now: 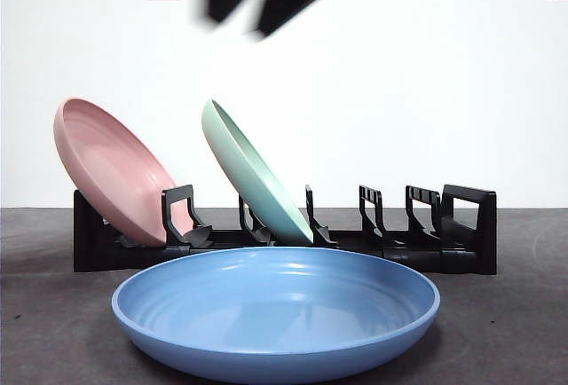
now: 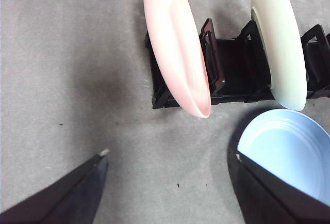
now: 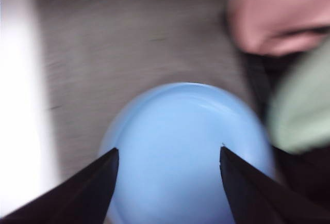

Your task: Place the plate

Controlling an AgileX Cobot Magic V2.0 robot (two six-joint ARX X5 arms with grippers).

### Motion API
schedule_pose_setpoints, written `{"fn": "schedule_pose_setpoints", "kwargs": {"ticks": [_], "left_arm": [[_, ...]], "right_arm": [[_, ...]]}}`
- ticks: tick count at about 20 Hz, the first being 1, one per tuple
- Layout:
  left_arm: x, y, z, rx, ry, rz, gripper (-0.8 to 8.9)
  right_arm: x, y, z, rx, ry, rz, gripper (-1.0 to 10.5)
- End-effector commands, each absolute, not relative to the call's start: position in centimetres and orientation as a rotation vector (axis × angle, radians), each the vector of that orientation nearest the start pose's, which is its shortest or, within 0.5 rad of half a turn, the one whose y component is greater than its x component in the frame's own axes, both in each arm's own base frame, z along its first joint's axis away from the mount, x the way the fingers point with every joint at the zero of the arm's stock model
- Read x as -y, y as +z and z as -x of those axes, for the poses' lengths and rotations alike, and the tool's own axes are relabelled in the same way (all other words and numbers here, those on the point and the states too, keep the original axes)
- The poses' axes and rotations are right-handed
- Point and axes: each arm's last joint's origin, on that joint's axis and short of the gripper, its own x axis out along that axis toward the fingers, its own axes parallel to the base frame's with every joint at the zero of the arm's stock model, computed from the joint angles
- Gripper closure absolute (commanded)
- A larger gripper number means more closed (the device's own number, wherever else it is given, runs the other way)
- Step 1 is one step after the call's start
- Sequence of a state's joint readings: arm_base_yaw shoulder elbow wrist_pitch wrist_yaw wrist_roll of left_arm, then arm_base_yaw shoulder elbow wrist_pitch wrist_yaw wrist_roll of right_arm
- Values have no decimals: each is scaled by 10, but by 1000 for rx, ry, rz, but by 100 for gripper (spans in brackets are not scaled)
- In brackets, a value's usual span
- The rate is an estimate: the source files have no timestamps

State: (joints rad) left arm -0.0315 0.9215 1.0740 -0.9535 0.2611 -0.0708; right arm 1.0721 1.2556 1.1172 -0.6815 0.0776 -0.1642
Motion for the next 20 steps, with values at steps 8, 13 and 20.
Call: {"fn": "schedule_pose_setpoints", "kwargs": {"ticks": [8, 13, 20], "left_arm": [[15, 363, -177, -748, -230, 211, 441], [28, 386, -224, -766, -190, 154, 442], [58, 364, -295, -907, -159, 71, 442]], "right_arm": [[-89, 336, -197, -753, 368, 242, 639], [-82, 336, -200, -767, 326, 215, 639], [-82, 336, -200, -762, 326, 214, 639]]}}
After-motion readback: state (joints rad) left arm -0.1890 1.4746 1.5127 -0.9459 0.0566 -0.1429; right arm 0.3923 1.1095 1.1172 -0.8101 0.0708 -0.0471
